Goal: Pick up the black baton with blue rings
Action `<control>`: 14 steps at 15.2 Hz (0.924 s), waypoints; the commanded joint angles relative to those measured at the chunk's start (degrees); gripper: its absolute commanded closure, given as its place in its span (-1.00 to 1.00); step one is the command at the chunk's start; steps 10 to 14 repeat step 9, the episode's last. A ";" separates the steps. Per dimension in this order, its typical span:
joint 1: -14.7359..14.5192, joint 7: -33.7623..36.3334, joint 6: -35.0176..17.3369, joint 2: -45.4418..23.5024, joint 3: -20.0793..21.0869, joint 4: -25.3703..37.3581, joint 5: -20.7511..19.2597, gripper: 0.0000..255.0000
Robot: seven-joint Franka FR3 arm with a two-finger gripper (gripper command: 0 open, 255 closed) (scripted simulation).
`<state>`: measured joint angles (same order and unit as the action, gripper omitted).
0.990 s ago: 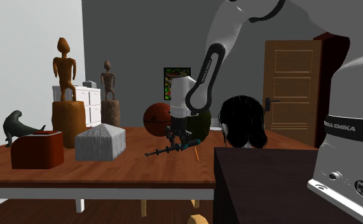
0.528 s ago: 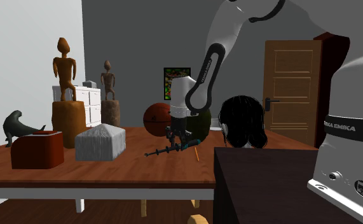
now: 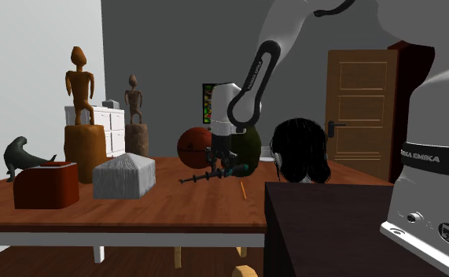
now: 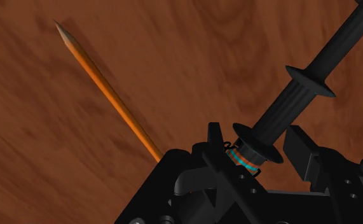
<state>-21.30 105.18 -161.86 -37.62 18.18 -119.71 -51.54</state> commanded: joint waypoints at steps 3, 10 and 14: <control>1.94 -2.28 1.69 2.75 2.43 -1.33 2.43 1.00; 3.96 -4.65 3.44 5.58 4.98 -2.57 5.13 1.00; 3.96 -4.65 3.44 5.58 4.98 -2.57 5.13 1.00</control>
